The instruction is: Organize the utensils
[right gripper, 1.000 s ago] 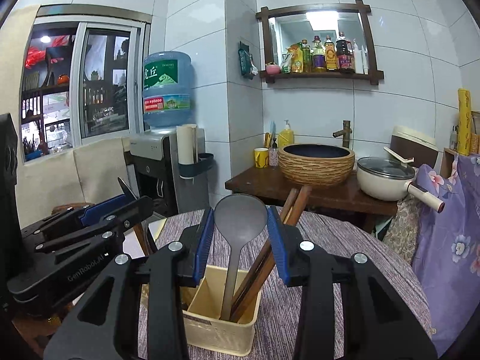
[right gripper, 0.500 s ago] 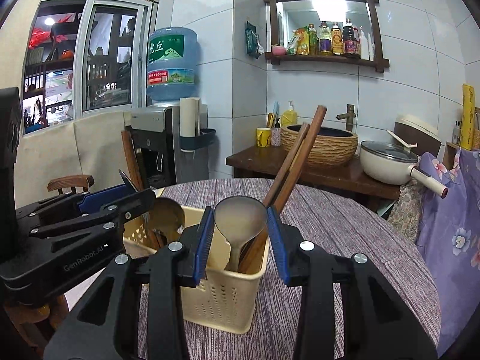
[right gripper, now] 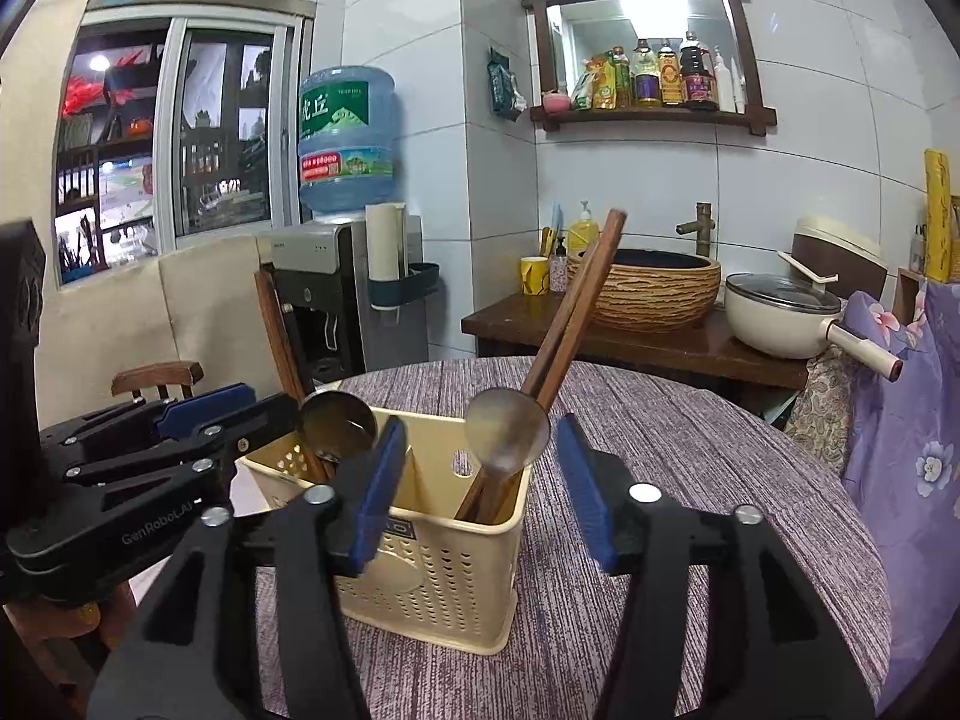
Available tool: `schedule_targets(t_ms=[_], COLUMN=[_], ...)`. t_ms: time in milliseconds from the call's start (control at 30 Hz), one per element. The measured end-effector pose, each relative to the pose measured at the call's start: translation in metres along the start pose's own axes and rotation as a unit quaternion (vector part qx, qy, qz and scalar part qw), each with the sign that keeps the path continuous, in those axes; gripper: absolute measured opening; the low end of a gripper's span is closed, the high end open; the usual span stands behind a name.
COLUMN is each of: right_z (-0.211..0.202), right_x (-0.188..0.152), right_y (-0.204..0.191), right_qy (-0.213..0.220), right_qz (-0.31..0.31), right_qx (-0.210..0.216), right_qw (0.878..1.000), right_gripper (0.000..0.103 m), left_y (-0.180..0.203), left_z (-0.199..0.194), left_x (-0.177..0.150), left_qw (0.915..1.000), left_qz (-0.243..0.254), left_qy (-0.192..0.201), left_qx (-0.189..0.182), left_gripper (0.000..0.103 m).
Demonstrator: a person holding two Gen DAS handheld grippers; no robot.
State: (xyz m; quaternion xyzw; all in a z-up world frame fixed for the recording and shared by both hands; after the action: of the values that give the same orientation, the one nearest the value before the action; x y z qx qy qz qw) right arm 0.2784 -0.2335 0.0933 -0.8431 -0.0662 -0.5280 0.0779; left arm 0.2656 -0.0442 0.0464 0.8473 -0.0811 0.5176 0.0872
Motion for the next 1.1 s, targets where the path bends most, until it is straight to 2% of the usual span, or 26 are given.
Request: schedule_targets(t_ms=[67, 133, 233, 300, 433, 500, 600, 700, 833, 967, 1100], right_z=[-0.017, -0.034, -0.055, -0.066, -0.090, -0.100, -0.121, -0.141, -0.169, -0.197, -0.214], right_x=[-0.002, -0.006, -0.016, -0.026, -0.058, -0.078, -0.110, -0.132, -0.139, -0.139, -0.144], right_y=[0.002, 0.004, 0.005, 0.004, -0.006, -0.011, -0.018, -0.022, -0.026, -0.036, -0.039], right_qy=[0.013, 0.023, 0.021, 0.008, -0.010, -0.014, -0.004, 0.005, 0.014, 0.032, 0.040], right_qz=[0.005, 0.005, 0.009, 0.014, 0.013, 0.013, 0.017, 0.017, 0.017, 0.004, 0.001], right_qx=[0.000, -0.003, -0.001, 0.008, 0.020, 0.025, 0.028, 0.027, 0.045, 0.047, 0.048], right_qw=[1.000, 1.000, 1.000, 1.000, 1.000, 1.000, 0.999, 0.999, 0.999, 0.998, 0.998], right_gripper=[0.062, 0.069, 0.072, 0.082, 0.084, 0.090, 0.093, 0.097, 0.097, 0.097, 0.097], left_y=[-0.004, -0.005, -0.006, -0.006, -0.007, -0.005, -0.002, 0.000, -0.001, 0.000, 0.007], left_z=[-0.016, -0.034, -0.061, -0.077, -0.099, -0.106, -0.116, -0.130, -0.150, -0.167, -0.177], left_x=[-0.004, -0.010, -0.025, -0.037, -0.065, -0.082, -0.111, -0.133, -0.144, -0.145, -0.147], left_qw=[0.9999, 0.9996, 0.9990, 0.9984, 0.9984, 0.9986, 0.9980, 0.9977, 0.9968, 0.9982, 0.9978], left_qz=[-0.008, -0.007, -0.001, 0.000, -0.012, -0.009, -0.006, -0.003, -0.005, -0.023, -0.003], left_qy=[0.013, 0.026, 0.042, 0.051, 0.042, 0.028, 0.003, -0.011, -0.004, 0.012, 0.025], left_qx=[0.005, 0.007, 0.016, 0.024, 0.036, 0.043, 0.064, 0.067, 0.080, 0.054, 0.061], left_gripper=[0.060, 0.070, 0.089, 0.098, 0.098, 0.098, 0.098, 0.098, 0.098, 0.098, 0.098])
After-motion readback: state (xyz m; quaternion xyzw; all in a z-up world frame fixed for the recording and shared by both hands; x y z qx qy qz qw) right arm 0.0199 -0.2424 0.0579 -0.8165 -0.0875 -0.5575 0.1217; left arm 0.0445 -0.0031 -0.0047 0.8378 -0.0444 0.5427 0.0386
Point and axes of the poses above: each gripper's, at about its wrist camera, not at the fingertips, and z roughly the way its jaws point, y to its right, x to its top, the point moved 2 cm from there along z, roughly the way its jaws point, and after that the axes turned 6 degrees about -y, right-handed, at the moved point
